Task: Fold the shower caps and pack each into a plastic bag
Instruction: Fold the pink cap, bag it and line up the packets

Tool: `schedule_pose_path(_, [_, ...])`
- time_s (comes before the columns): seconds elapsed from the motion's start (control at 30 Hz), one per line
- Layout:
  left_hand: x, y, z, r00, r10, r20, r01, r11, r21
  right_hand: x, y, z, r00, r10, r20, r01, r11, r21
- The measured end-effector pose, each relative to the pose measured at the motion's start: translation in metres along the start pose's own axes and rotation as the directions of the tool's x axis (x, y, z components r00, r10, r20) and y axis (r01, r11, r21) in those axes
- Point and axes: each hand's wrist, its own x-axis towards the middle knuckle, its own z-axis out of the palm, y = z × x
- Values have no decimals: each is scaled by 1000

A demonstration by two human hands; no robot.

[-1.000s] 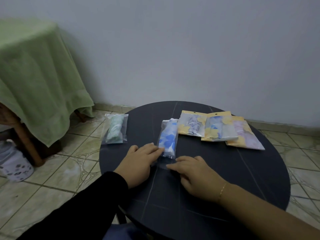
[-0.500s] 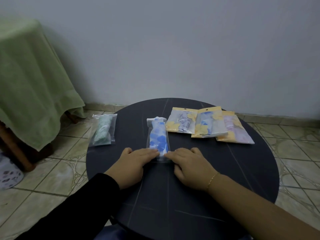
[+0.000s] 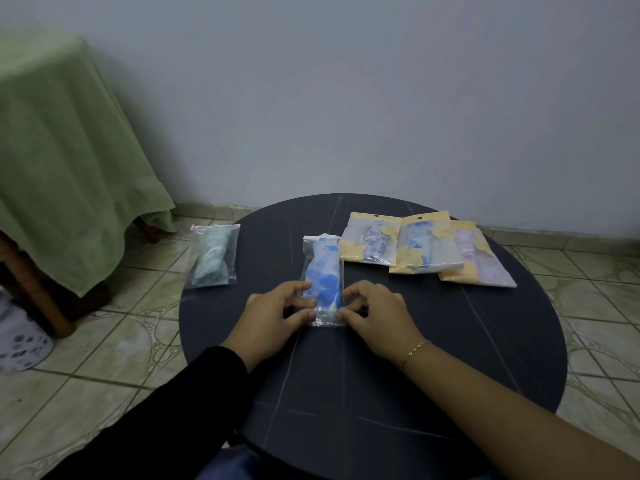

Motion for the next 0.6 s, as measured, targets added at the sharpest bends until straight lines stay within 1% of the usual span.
schedule_pose_path(0.1, [-2,4,1,1000,-4,-13,4,1000,13,0,1,2,1000,-3,-4,3,1000,-27])
schedule_pose_path(0.23, [-3,6,-1,1000,7,6,-7,999,36,-1,-3,2,997,-68,19,71,984,-162])
schedule_pose_path(0.33, [-2,4,-1,999,6,33,-6,1000,5,0,-5,0,980,-185,75,199,914,-352])
schedule_pose_path(0.43, [-3,3,-2,999,7,45,-7,1000,6,-1,-4,1,946,-317,71,313,830,-461])
schedule_pose_path(0.5, [-3,3,-2,999,22,41,-23,999,34,-2,-3,3,916,-376,140,392,765,-511])
schedule_pose_path(0.53, [-3,4,-3,999,36,38,-38,998,55,-2,-4,2,913,-363,185,405,762,-506])
schedule_pose_path(0.6, [-5,4,-3,997,68,46,-72,993,90,-3,-8,-2,931,-308,195,365,785,-501])
